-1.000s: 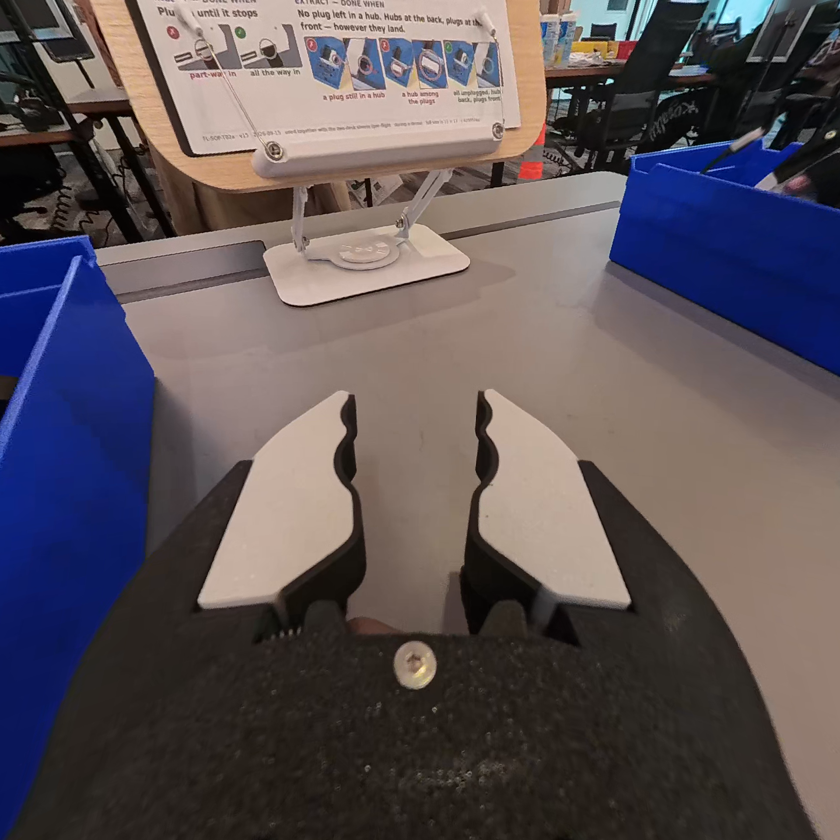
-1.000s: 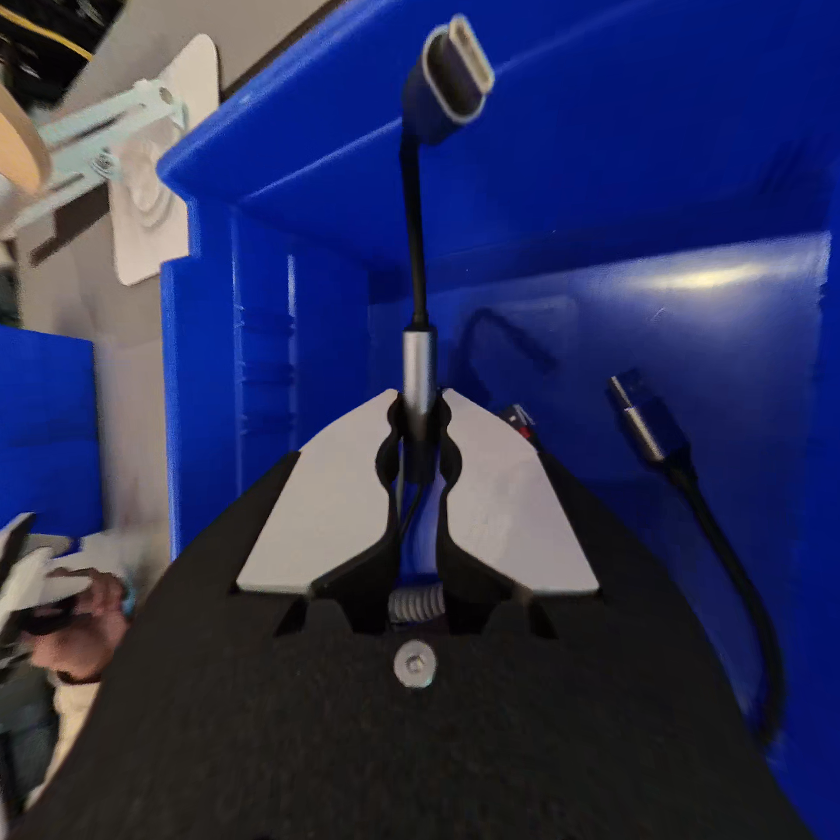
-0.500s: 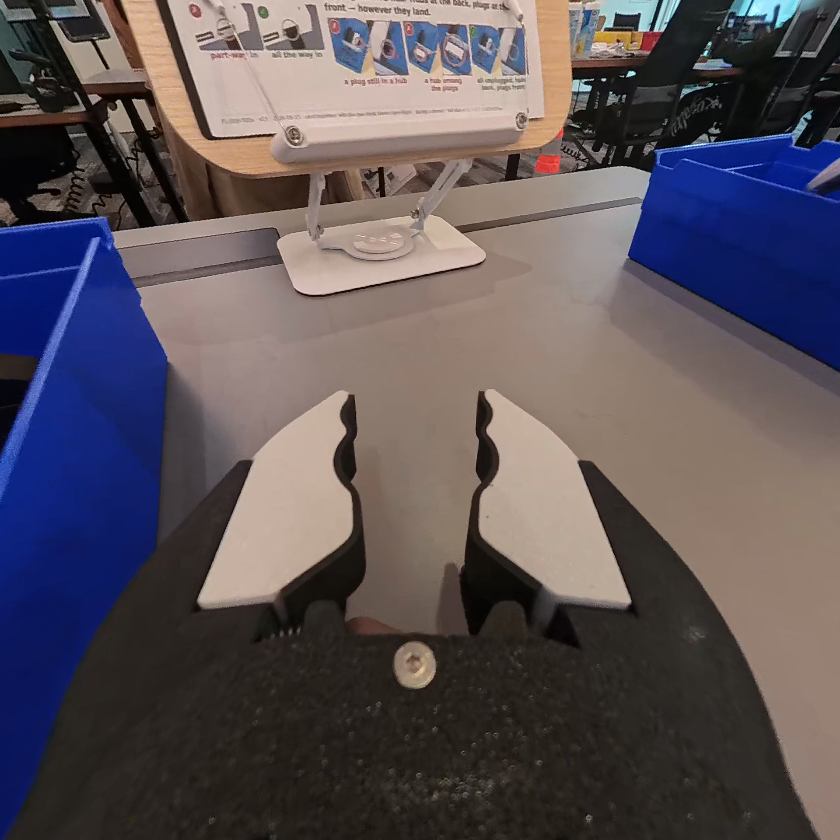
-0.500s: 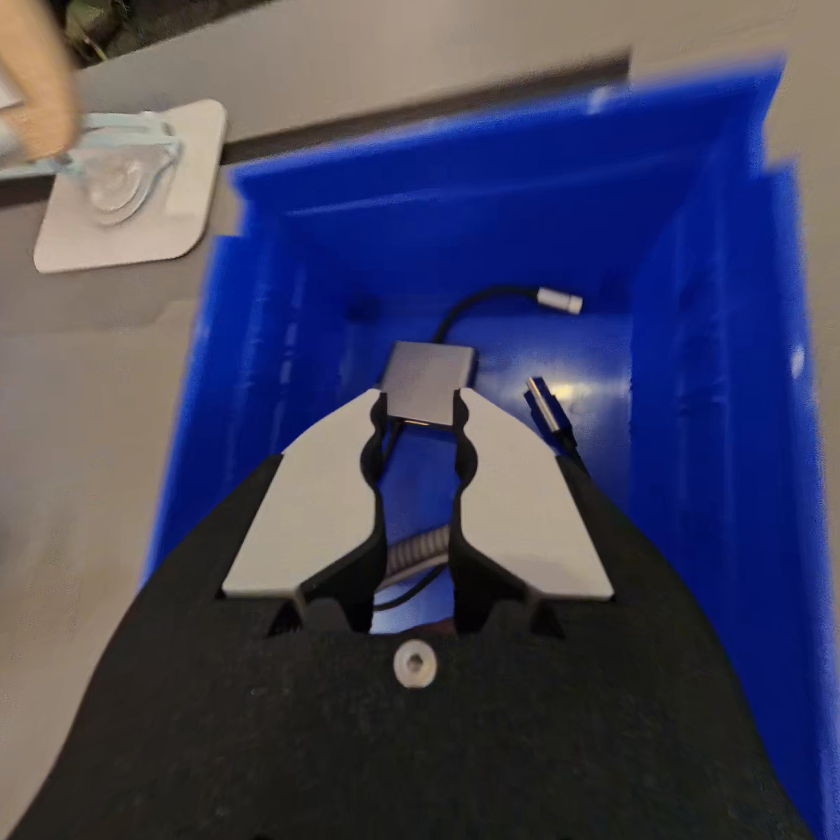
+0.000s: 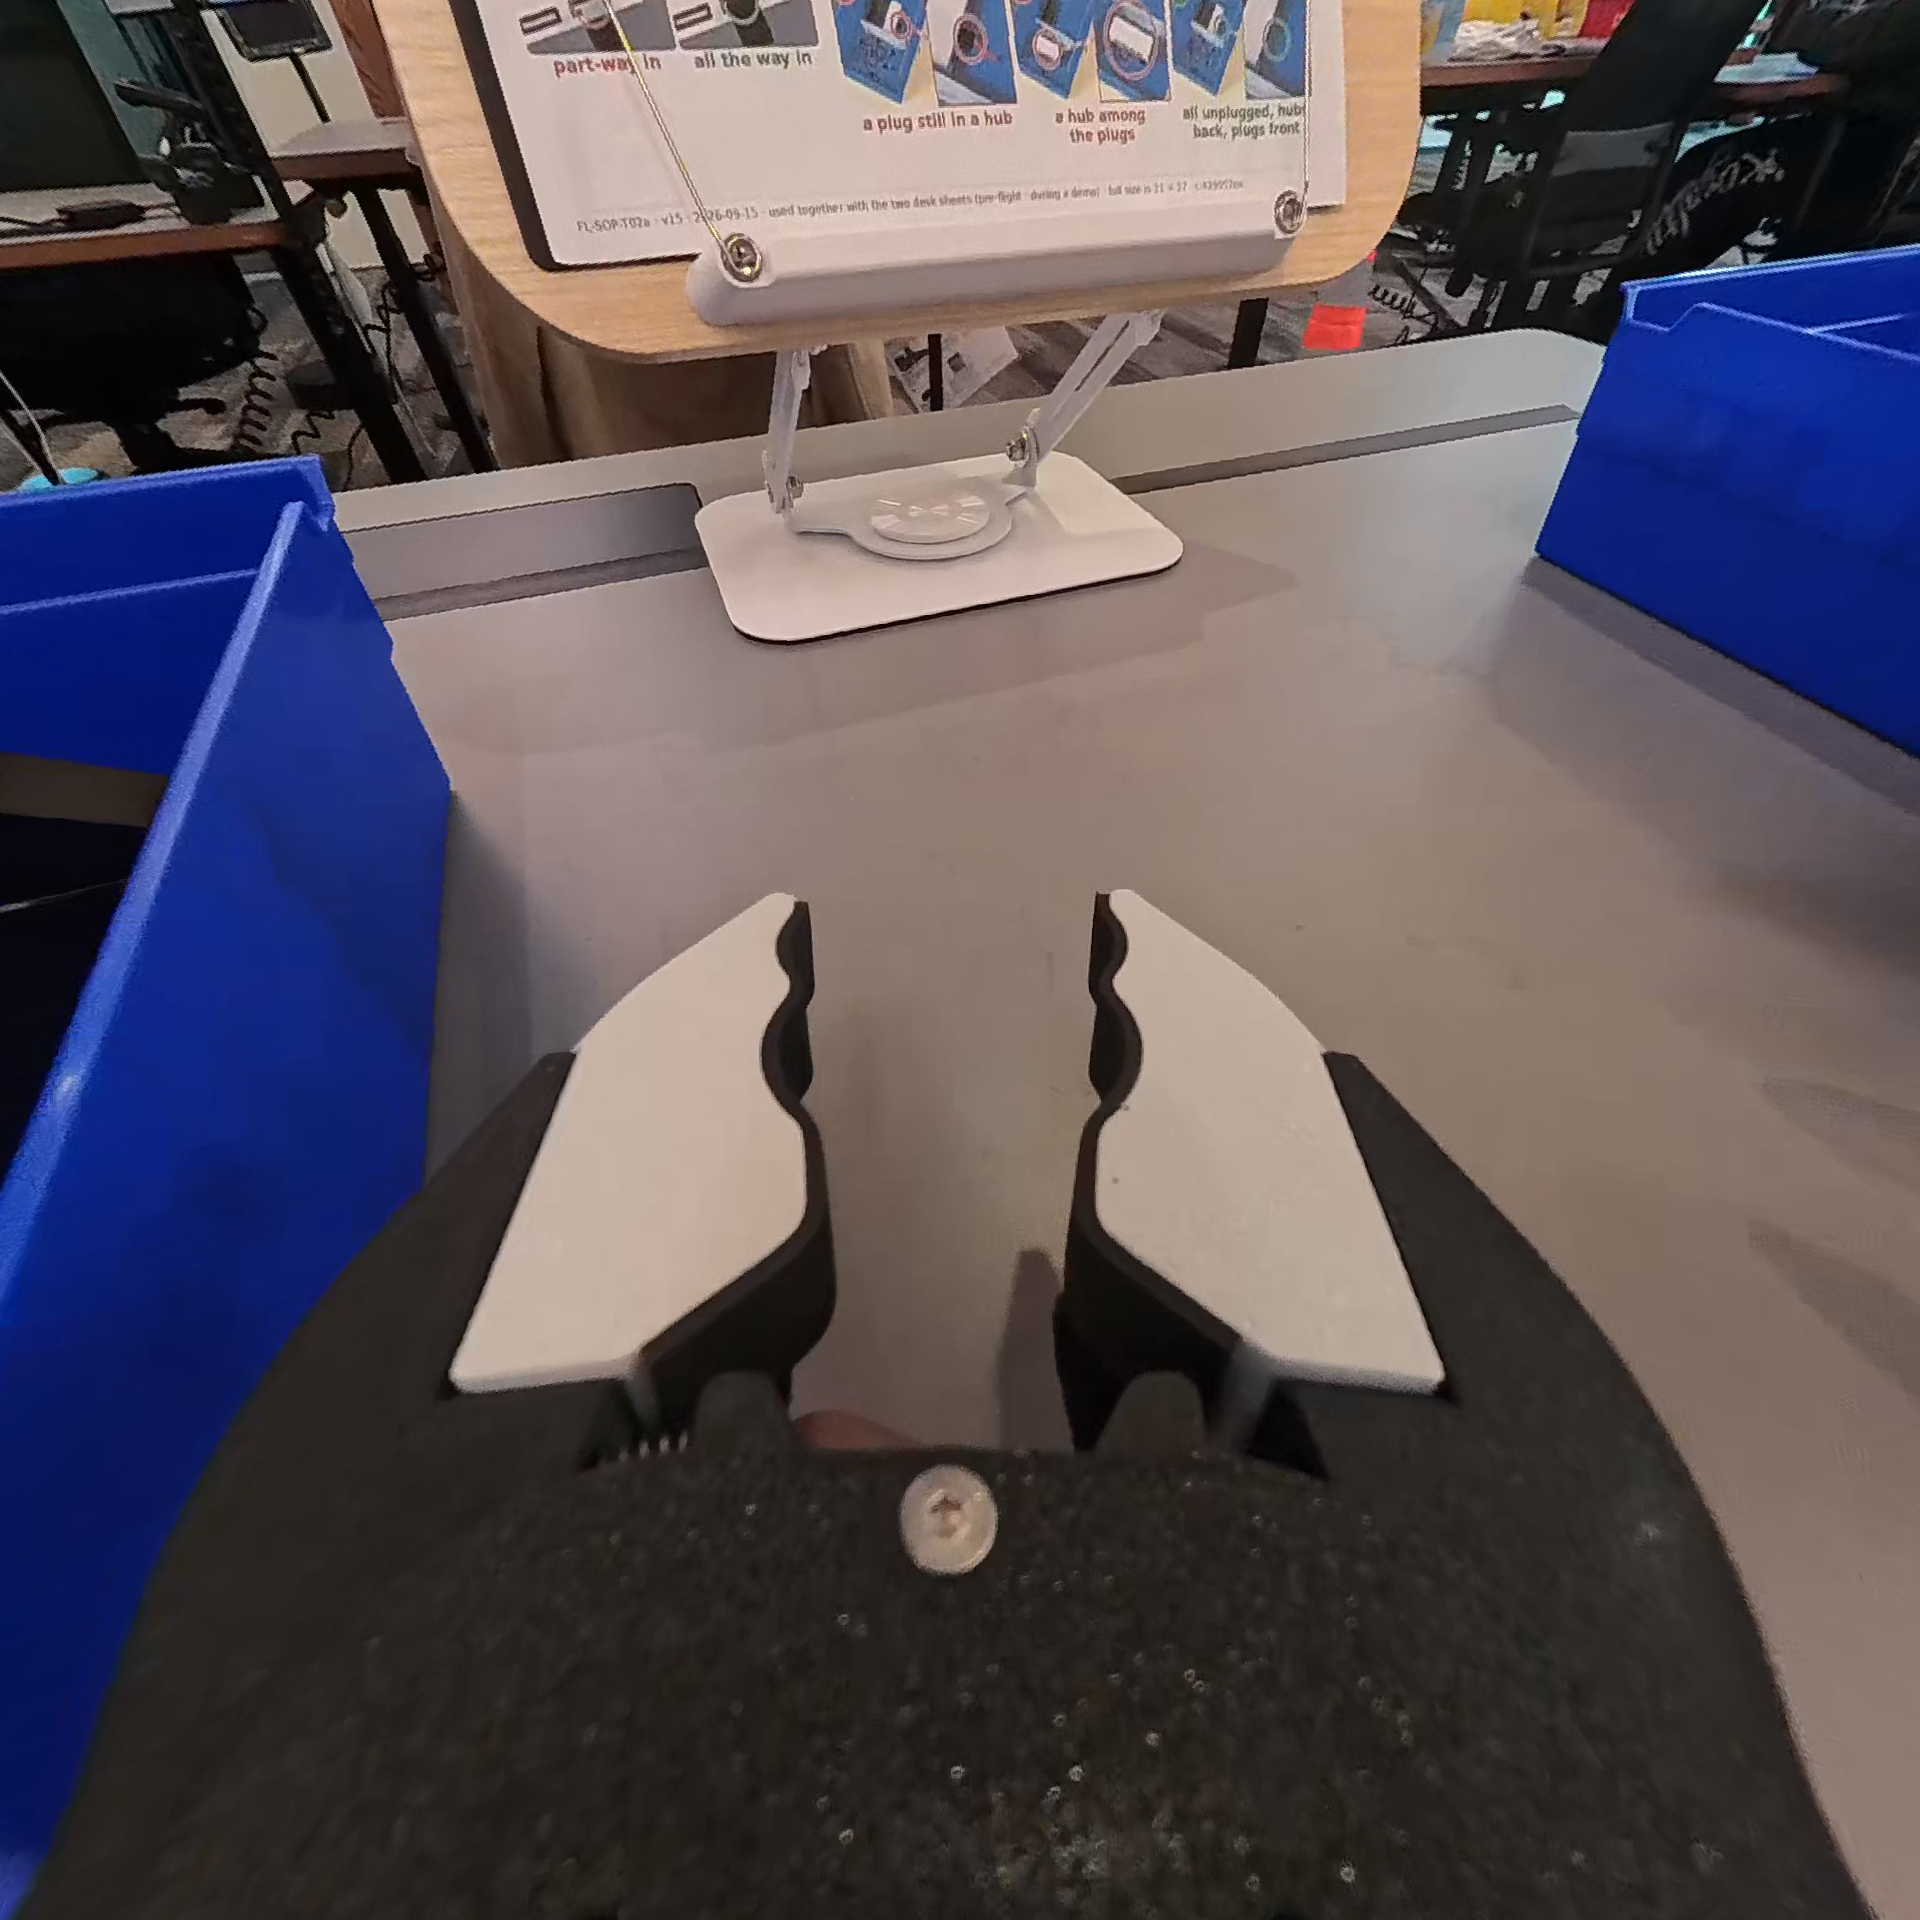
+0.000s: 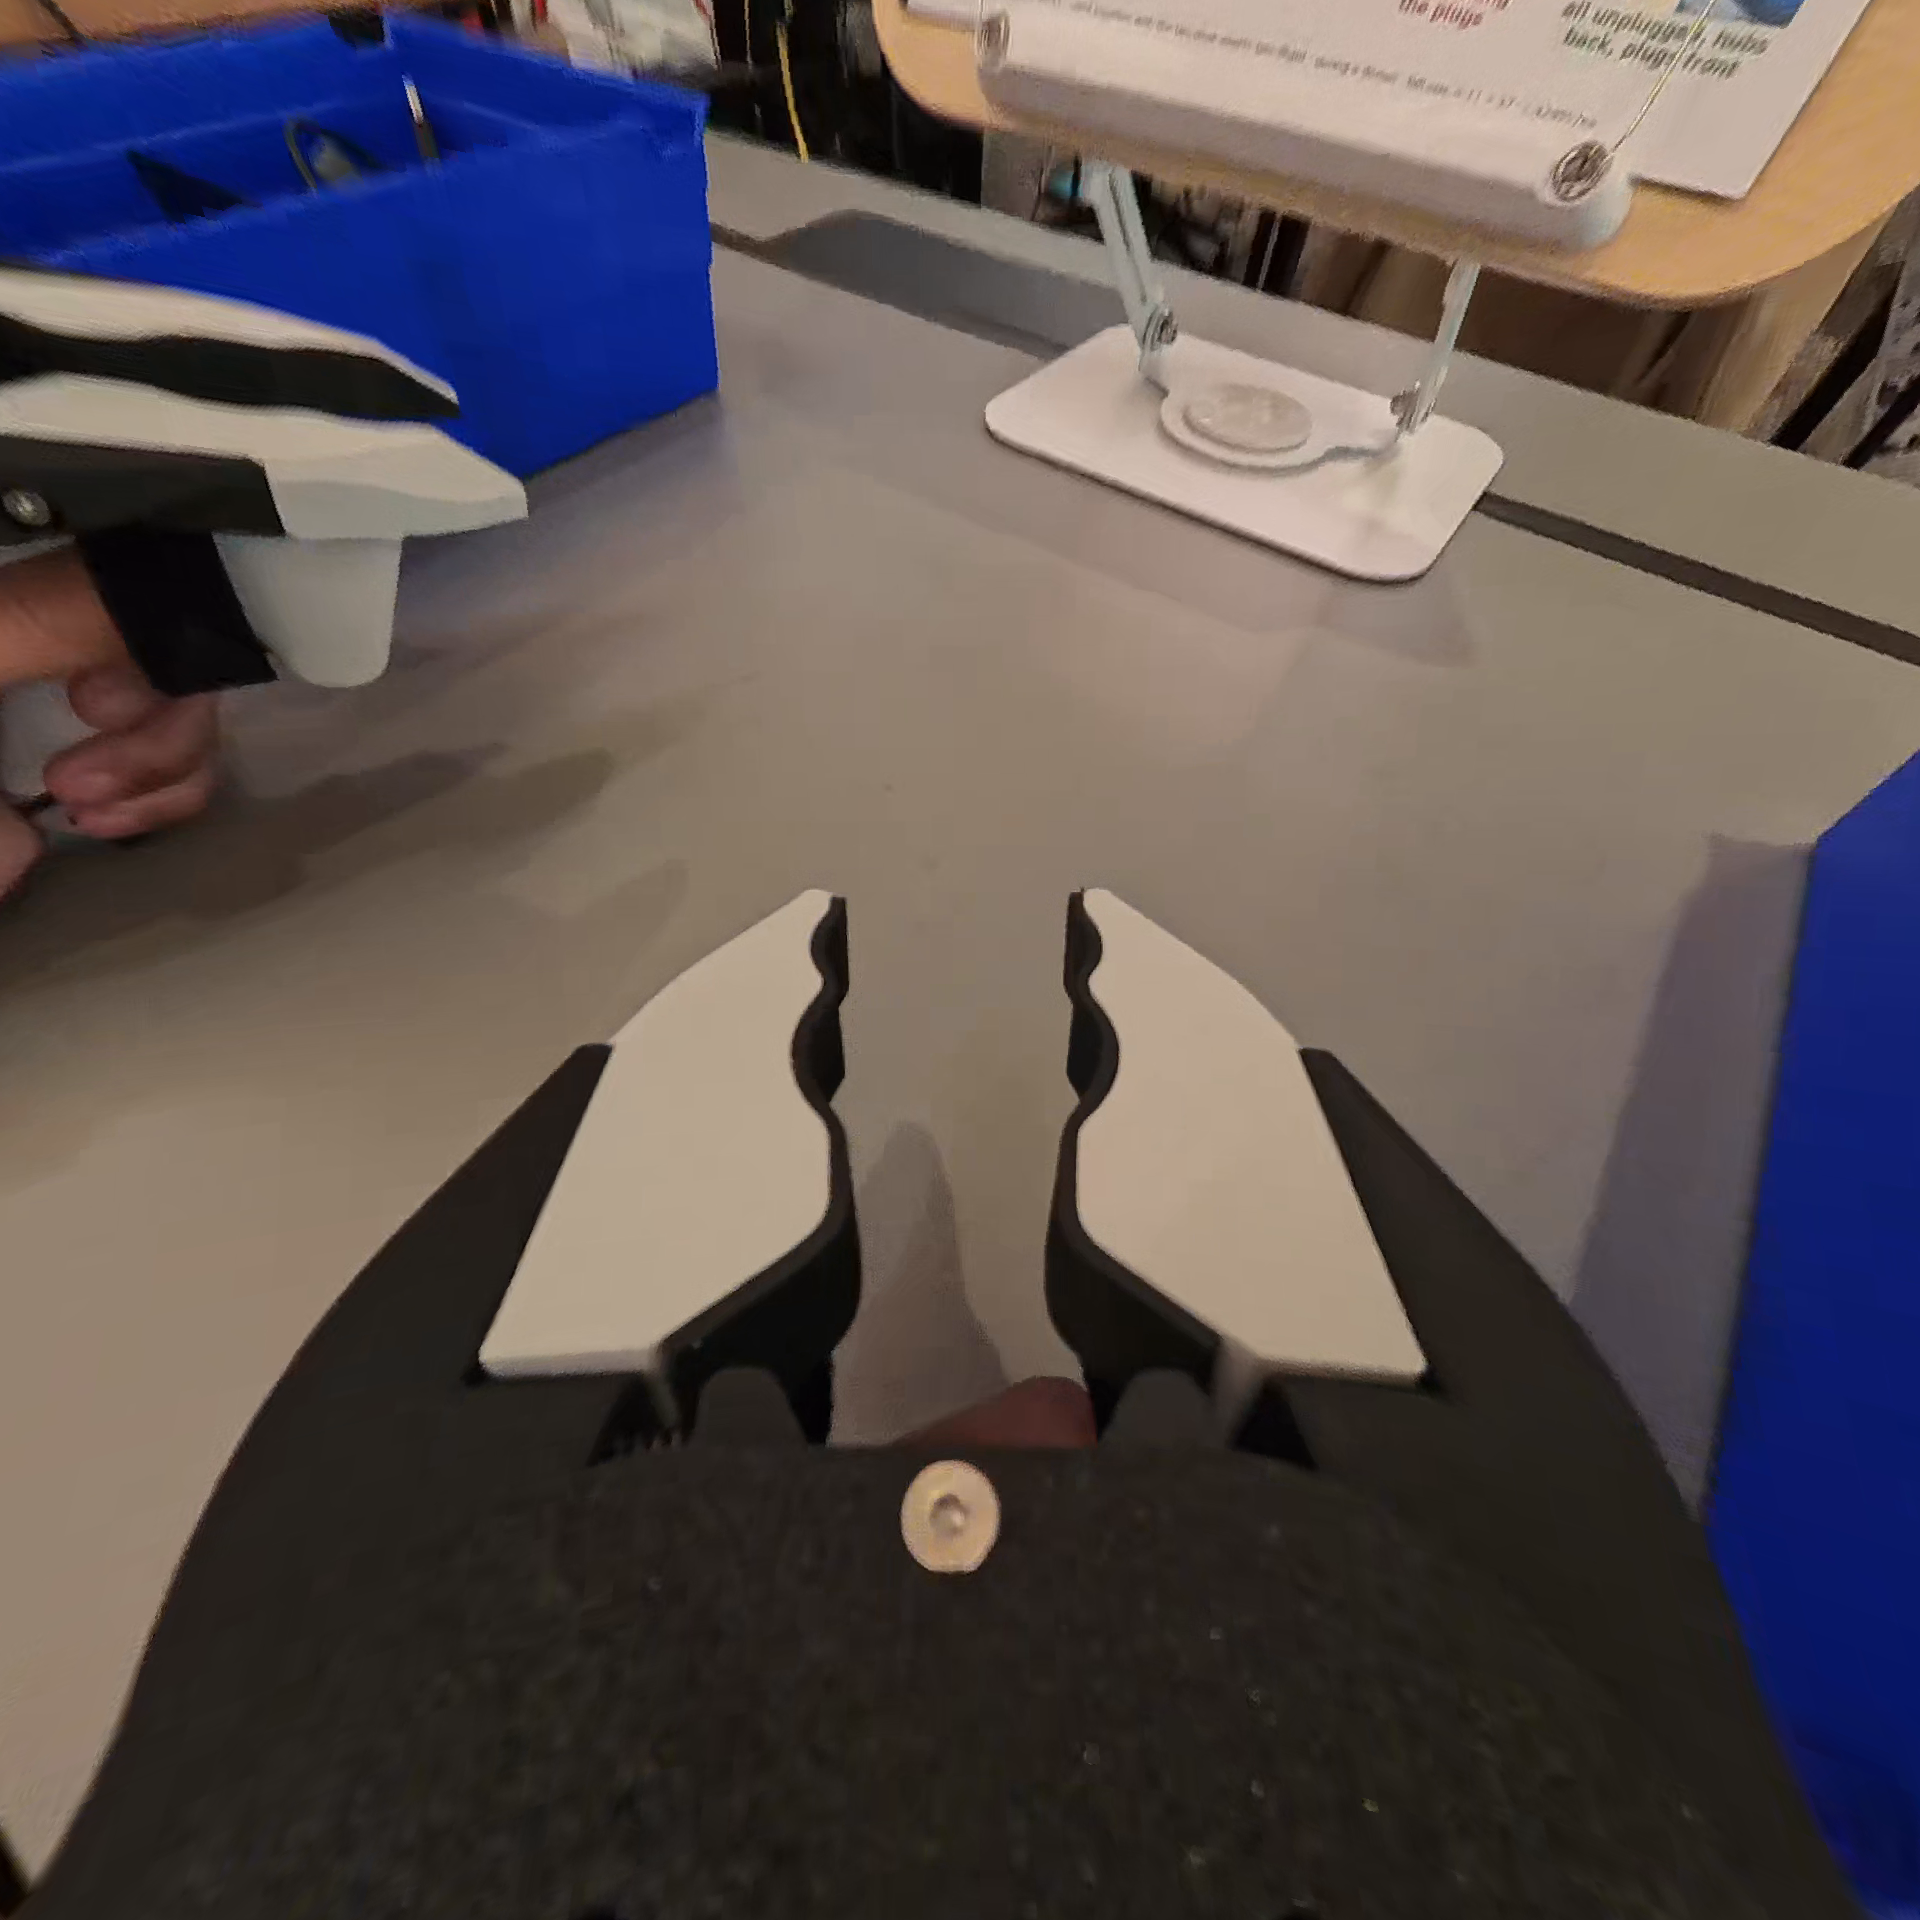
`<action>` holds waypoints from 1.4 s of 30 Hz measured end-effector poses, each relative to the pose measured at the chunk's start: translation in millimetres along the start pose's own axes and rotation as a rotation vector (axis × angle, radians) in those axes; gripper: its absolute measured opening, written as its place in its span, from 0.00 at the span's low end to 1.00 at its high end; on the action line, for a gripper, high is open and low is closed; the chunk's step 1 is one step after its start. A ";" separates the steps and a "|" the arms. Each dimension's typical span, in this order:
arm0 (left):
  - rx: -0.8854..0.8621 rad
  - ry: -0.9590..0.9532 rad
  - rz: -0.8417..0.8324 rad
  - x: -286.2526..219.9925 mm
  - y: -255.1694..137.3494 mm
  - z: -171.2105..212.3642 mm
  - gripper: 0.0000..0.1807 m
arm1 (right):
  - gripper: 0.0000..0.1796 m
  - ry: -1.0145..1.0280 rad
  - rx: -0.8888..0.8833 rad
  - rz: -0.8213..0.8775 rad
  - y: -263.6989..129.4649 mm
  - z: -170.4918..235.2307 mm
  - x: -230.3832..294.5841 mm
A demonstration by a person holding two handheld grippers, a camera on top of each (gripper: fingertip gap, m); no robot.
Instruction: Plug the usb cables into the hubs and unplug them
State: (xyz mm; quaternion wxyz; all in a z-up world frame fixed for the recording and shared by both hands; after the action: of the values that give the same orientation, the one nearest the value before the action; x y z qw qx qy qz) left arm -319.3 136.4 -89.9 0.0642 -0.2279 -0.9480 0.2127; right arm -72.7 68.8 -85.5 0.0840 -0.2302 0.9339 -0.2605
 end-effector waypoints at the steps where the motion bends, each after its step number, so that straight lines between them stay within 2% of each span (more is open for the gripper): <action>1: 0.002 0.007 -0.005 -0.5 0.0 0.2 0.28 | 0.22 0.015 -0.050 0.001 0.1 0.2 -0.2; 5: 0.004 0.026 -0.010 -3.1 -0.3 0.8 0.28 | 0.23 -0.002 -0.147 0.081 0.6 3.5 -3.6; 13: 0.016 0.002 0.052 -8.4 0.9 0.4 0.29 | 0.21 -0.049 -0.219 0.114 -3.5 4.9 1.0; 17: 0.020 -0.013 0.283 -13.9 -20.5 -20.5 0.30 | 0.21 -0.049 -0.229 0.108 -4.5 5.0 0.9; 18: 0.018 0.009 0.328 -9.1 -33.1 -30.8 0.31 | 0.21 -0.043 -0.234 0.105 -5.2 5.2 0.3; 21: 0.009 0.157 0.314 28.8 -70.5 -64.6 0.29 | 0.20 -0.020 -0.243 0.090 -6.4 5.7 -2.1; 24: 0.156 0.359 0.237 80.0 -80.0 -88.3 0.30 | 0.21 -0.010 -0.234 0.076 -5.3 5.6 -3.1; 29: 0.466 0.683 0.133 145.8 -45.1 -94.4 0.29 | 0.21 -0.045 -0.223 0.075 -2.7 4.5 1.2; 34: 0.672 0.914 0.161 158.1 -5.0 -82.8 0.29 | 0.21 -0.065 -0.221 0.081 -2.3 4.4 3.1; 41: 0.794 0.968 0.217 158.2 28.5 -67.4 0.28 | 0.20 -0.045 -0.234 0.063 -3.9 4.7 1.1; 42: 0.815 0.969 0.225 160.1 32.0 -65.0 0.22 | 0.20 -0.046 -0.234 0.062 -3.8 4.7 1.2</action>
State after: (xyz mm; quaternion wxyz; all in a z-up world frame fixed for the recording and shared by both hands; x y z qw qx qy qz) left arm -434.3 260.0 -41.3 0.5438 -0.3535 -0.6252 0.4342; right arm -71.0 63.3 -87.5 0.0859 -0.2152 0.9624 -0.1416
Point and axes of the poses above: each gripper's, where its closed fingertips meet, y out along the fingers, z out of its underside, x = y × z across the jaws, the point moved 8 cm from there along -y, back along the fingers, and after that the axes turned 9 degrees about x, right-handed, at the moved point
